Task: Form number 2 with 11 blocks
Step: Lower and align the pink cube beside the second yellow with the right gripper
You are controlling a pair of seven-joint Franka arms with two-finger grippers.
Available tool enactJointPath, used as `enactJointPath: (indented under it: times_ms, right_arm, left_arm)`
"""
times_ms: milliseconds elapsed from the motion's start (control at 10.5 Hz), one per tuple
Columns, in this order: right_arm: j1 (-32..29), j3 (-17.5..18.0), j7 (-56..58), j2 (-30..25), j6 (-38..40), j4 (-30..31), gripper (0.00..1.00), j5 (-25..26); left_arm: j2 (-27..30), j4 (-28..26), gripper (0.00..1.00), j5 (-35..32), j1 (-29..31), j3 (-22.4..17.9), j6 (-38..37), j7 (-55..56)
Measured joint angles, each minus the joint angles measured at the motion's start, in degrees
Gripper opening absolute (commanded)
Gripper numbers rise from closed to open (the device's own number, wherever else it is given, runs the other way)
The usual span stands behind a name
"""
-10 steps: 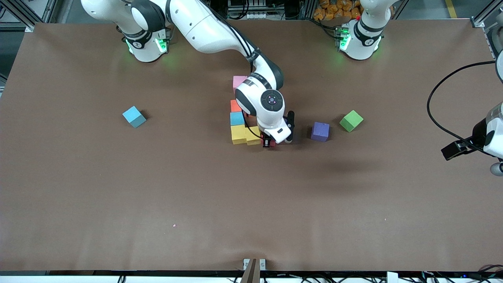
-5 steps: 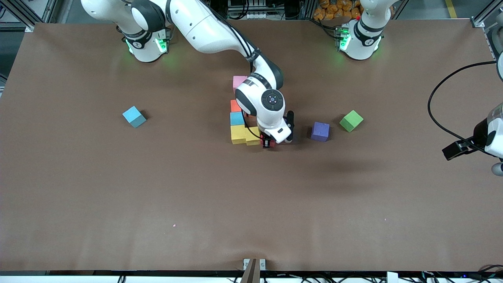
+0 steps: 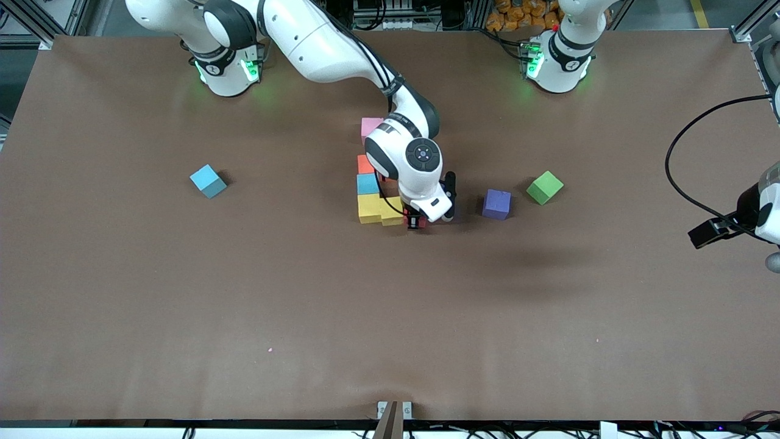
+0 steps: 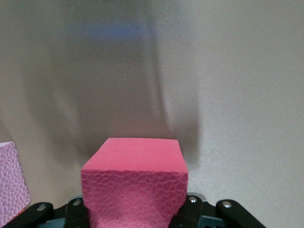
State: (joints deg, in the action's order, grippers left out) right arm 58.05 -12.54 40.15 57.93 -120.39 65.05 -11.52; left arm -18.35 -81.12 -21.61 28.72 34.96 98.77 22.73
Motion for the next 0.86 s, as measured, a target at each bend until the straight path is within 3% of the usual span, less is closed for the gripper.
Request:
enactJointPath:
  times_ms: [95, 191, 286, 858]
  right_arm:
    - [0.03, 0.02, 0.00, 0.00, 0.01, 0.00, 0.24, 0.39]
    - [0.04, 0.04, 0.00, 0.01, 0.02, 0.00, 0.68, 0.62]
    - [0.06, 0.05, 0.00, 0.03, 0.12, 0.00, 1.00, 0.69]
    - [0.32, 0.10, -0.01, -0.39, 2.18, -0.66, 1.00, 0.71]
  left_arm:
    - [-0.01, 0.00, 1.00, 0.00, 0.03, 0.00, 0.00, 0.00]
    - [-0.02, 0.00, 1.00, 0.00, 0.03, 0.00, 0.00, 0.00]
    - [-0.02, 0.00, 1.00, 0.00, 0.07, 0.00, 0.00, 0.00]
    - [-0.02, 0.00, 1.00, 0.00, 0.48, -0.02, 0.00, 0.00]
